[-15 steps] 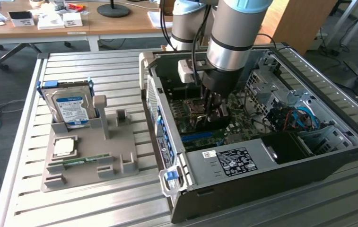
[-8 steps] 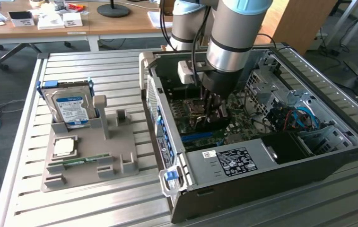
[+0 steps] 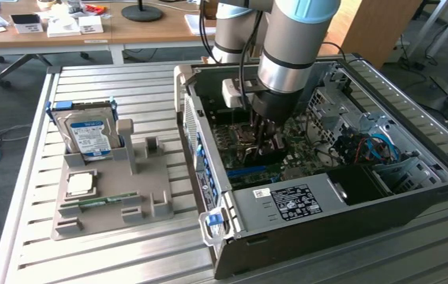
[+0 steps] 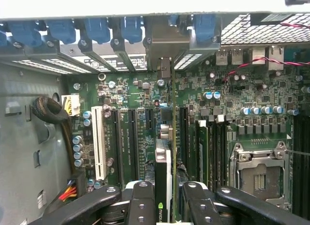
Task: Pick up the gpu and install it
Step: 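Insert the gpu into the slot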
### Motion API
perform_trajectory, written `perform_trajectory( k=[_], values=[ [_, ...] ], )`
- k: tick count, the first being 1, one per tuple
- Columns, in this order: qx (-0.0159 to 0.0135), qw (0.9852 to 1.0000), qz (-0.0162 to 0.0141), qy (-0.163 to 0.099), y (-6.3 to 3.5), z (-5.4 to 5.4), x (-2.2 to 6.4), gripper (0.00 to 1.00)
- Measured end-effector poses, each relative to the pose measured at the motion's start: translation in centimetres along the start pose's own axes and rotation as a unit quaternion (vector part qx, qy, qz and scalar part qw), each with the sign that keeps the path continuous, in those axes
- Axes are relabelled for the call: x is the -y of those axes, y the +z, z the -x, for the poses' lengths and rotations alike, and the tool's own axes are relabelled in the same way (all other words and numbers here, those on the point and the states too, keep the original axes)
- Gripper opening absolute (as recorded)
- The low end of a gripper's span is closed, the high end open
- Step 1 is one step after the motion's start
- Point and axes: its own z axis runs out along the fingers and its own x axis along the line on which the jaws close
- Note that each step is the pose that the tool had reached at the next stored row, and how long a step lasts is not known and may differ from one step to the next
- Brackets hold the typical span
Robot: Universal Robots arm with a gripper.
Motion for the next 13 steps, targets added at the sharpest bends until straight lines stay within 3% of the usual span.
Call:
perform_trajectory(
  k=[13],
  values=[
    [0.0000,1.0000,0.0014,0.000,0.52,-0.01,-0.01,0.27]
  ],
)
